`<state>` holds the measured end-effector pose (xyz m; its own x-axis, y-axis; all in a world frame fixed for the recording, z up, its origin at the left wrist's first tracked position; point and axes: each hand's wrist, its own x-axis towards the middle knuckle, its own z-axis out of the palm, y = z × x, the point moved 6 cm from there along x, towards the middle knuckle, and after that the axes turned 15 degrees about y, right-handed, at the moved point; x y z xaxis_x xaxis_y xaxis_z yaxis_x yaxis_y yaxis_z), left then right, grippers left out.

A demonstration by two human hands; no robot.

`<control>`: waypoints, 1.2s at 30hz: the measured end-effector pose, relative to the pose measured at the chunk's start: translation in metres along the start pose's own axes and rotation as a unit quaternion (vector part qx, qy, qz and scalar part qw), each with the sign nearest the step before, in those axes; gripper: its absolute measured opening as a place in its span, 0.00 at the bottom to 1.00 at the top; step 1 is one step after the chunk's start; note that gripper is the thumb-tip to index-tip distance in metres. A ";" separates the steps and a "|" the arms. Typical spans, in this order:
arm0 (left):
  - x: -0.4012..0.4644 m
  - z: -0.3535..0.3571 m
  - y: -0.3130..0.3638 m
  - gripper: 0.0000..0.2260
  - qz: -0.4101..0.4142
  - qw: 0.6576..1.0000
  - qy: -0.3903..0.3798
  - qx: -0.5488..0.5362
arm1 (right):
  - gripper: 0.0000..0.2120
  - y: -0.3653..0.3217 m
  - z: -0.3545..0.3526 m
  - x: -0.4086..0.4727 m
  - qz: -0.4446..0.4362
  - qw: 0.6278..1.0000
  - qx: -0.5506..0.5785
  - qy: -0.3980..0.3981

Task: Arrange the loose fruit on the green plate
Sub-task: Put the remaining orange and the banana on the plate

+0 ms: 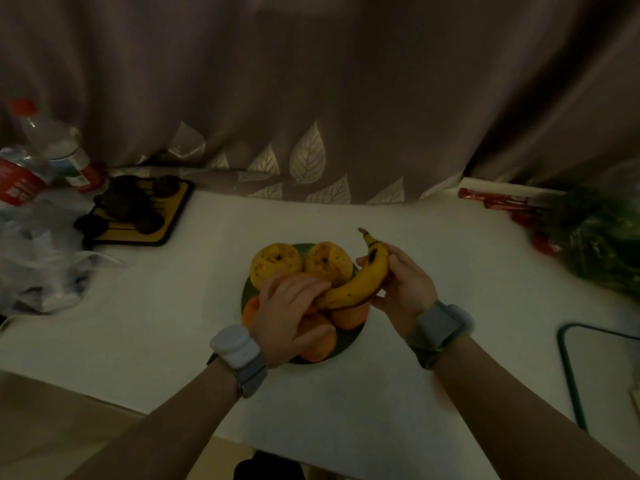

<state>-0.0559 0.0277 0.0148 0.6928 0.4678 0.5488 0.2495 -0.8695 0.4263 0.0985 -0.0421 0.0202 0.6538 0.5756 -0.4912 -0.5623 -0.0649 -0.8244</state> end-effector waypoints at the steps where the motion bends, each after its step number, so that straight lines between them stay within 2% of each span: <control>1: -0.003 0.001 -0.001 0.26 0.008 1.000 -0.006 0.013 | 0.15 0.005 0.004 0.001 0.012 1.000 0.004 -0.006; 4: -0.012 0.002 -0.010 0.21 0.014 0.997 0.004 0.071 | 0.14 0.017 0.017 0.004 0.020 1.000 -0.022 -0.007; 7: -0.020 0.005 -0.007 0.16 0.082 0.983 0.053 0.156 | 0.09 0.027 0.020 0.016 -0.052 0.984 -0.166 0.026; 10: -0.024 0.006 -0.002 0.16 0.134 0.964 0.091 0.211 | 0.15 0.029 0.025 0.020 -0.148 0.938 -0.311 0.028; 13: -0.030 0.008 -0.002 0.17 0.131 0.960 0.099 0.225 | 0.17 0.025 0.034 0.018 -0.226 0.888 -0.399 0.035; 16: -0.035 0.011 -0.003 0.18 0.105 0.970 0.085 0.200 | 0.18 0.023 0.045 0.019 -0.261 0.844 -0.468 0.002; 19: -0.034 0.011 -0.005 0.18 0.096 0.974 0.073 0.192 | 0.16 0.022 0.053 0.020 -0.284 0.841 -0.461 -0.008; 24: -0.030 0.013 -0.005 0.18 0.099 0.971 0.055 0.210 | 0.15 0.029 0.046 0.028 -0.276 0.825 -0.491 0.043; 30: -0.032 0.016 -0.004 0.16 0.087 0.970 0.053 0.220 | 0.17 0.031 0.032 0.017 -0.317 0.814 -0.486 0.029; 36: -0.033 0.017 -0.001 0.16 0.054 0.969 0.041 0.238 | 0.20 0.029 0.027 0.021 -0.305 0.760 -0.573 -0.004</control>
<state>-0.0678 0.0106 -0.0159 0.6809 0.3638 0.6356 0.4757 -0.8796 -0.0061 0.0819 -0.0101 -0.0064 0.6108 0.7877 0.0796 0.6584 -0.4495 -0.6038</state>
